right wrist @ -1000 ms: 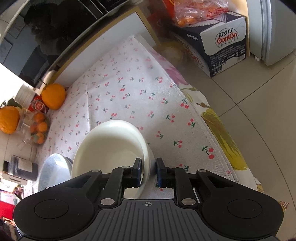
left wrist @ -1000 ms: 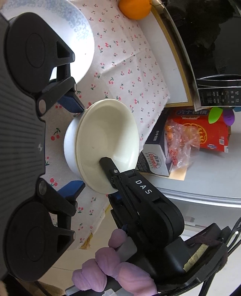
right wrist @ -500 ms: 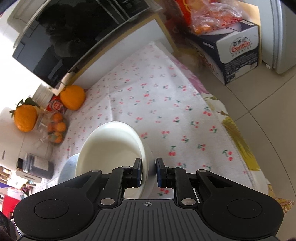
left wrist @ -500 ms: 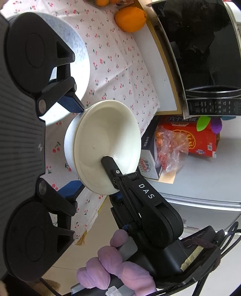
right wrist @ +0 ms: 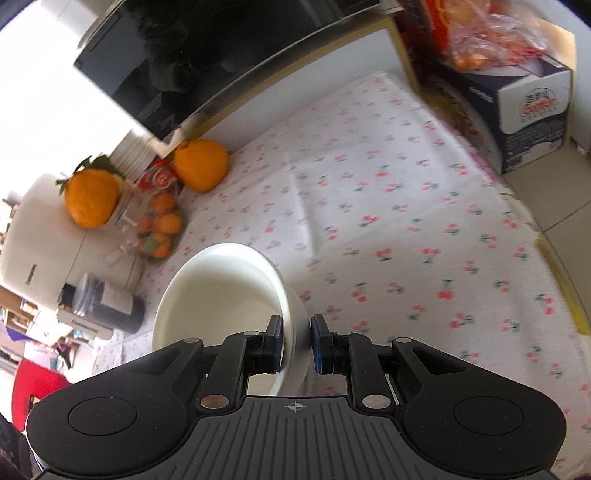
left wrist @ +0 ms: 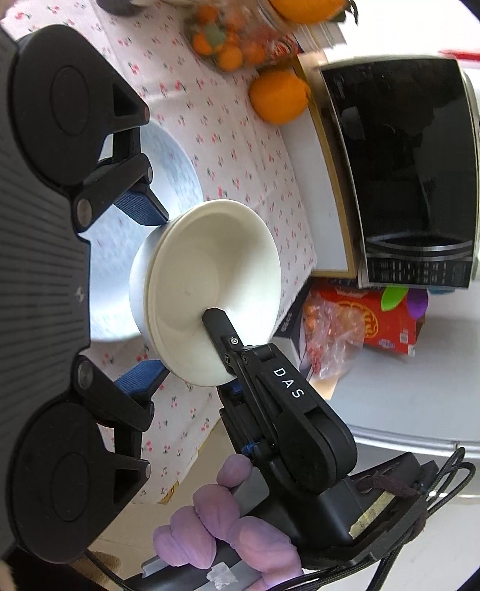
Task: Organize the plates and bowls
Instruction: 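Lift the nested bowls with both tools and carry them over the plate stack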
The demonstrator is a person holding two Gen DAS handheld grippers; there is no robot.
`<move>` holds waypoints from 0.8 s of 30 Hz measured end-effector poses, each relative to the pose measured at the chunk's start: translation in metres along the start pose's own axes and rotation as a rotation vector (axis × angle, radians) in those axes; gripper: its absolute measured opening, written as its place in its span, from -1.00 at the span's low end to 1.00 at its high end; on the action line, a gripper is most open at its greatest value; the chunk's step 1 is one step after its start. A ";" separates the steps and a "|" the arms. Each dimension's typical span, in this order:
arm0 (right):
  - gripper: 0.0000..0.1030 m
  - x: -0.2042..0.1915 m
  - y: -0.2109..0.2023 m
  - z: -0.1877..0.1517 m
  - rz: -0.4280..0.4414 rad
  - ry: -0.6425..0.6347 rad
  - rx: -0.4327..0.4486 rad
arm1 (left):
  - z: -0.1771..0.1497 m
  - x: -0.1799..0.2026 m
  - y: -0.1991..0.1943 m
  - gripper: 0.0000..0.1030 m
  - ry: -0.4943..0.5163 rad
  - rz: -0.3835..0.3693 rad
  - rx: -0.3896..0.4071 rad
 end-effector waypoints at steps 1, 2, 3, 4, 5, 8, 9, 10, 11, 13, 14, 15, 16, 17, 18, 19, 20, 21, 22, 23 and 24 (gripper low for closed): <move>-0.68 -0.005 0.002 -0.002 0.003 -0.007 -0.005 | -0.001 -0.004 -0.001 0.48 -0.005 0.003 -0.001; -0.68 -0.009 0.005 -0.003 0.004 -0.013 -0.008 | -0.002 -0.007 -0.003 0.48 -0.005 0.003 -0.003; -0.68 -0.014 0.007 -0.004 0.004 -0.021 -0.013 | -0.004 -0.010 -0.005 0.48 -0.006 0.008 -0.005; -0.68 -0.018 0.010 -0.006 0.004 -0.028 -0.017 | -0.005 -0.013 -0.006 0.48 -0.009 0.011 -0.007; -0.68 -0.022 0.012 -0.007 0.003 -0.035 -0.022 | -0.007 -0.016 -0.007 0.48 -0.013 0.015 -0.011; -0.68 -0.031 0.019 -0.011 -0.007 -0.057 -0.033 | -0.012 -0.022 -0.007 0.46 -0.018 0.022 -0.025; -0.68 -0.033 0.020 -0.013 -0.009 -0.060 -0.037 | -0.014 -0.024 -0.008 0.46 -0.019 0.024 -0.028; -0.68 -0.034 0.022 -0.014 -0.011 -0.064 -0.042 | -0.016 -0.025 -0.008 0.46 -0.019 0.026 -0.033; -0.68 -0.036 0.024 -0.016 -0.015 -0.068 -0.050 | -0.018 -0.026 -0.008 0.46 -0.019 0.027 -0.038; -0.68 -0.037 0.028 -0.020 -0.025 -0.073 -0.070 | -0.021 -0.029 -0.009 0.45 -0.021 0.026 -0.053; -0.68 -0.038 0.030 -0.021 -0.029 -0.076 -0.077 | -0.022 -0.030 -0.008 0.45 -0.022 0.025 -0.060; -0.68 -0.039 0.031 -0.022 -0.033 -0.080 -0.081 | -0.023 -0.030 -0.008 0.44 -0.023 0.024 -0.067; -0.67 -0.040 0.033 -0.023 -0.037 -0.085 -0.084 | -0.027 -0.030 -0.009 0.44 -0.023 0.024 -0.074; -0.67 -0.041 0.034 -0.024 -0.041 -0.090 -0.086 | -0.028 -0.031 -0.008 0.43 -0.021 0.024 -0.082; -0.67 -0.042 0.036 -0.024 -0.044 -0.095 -0.087 | -0.029 -0.031 -0.007 0.43 -0.021 0.026 -0.089; -0.67 -0.043 0.037 -0.025 -0.046 -0.099 -0.088 | -0.030 -0.032 -0.008 0.43 -0.021 0.028 -0.095; -0.67 -0.044 0.039 -0.026 -0.049 -0.102 -0.090 | -0.031 -0.032 -0.007 0.42 -0.022 0.030 -0.102; -0.67 -0.044 0.040 -0.026 -0.050 -0.104 -0.090 | -0.032 -0.033 -0.007 0.42 -0.024 0.033 -0.108; -0.67 -0.045 0.041 -0.027 -0.051 -0.106 -0.090 | -0.033 -0.033 -0.007 0.42 -0.026 0.036 -0.113; -0.67 -0.046 0.042 -0.027 -0.052 -0.109 -0.090 | -0.033 -0.034 -0.006 0.42 -0.027 0.039 -0.119; -0.67 -0.046 0.043 -0.027 -0.051 -0.108 -0.088 | -0.033 -0.034 -0.006 0.42 -0.025 0.042 -0.119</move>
Point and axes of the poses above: each gripper's, at about its wrist camera, not at the fingertips, and y roughly the way its jaws point, x to its right, z to its top, the point moved 4 cm from there along y, roughly the way its jaws point, and after that the axes turned 4 degrees about -z, right-handed, at the moved point
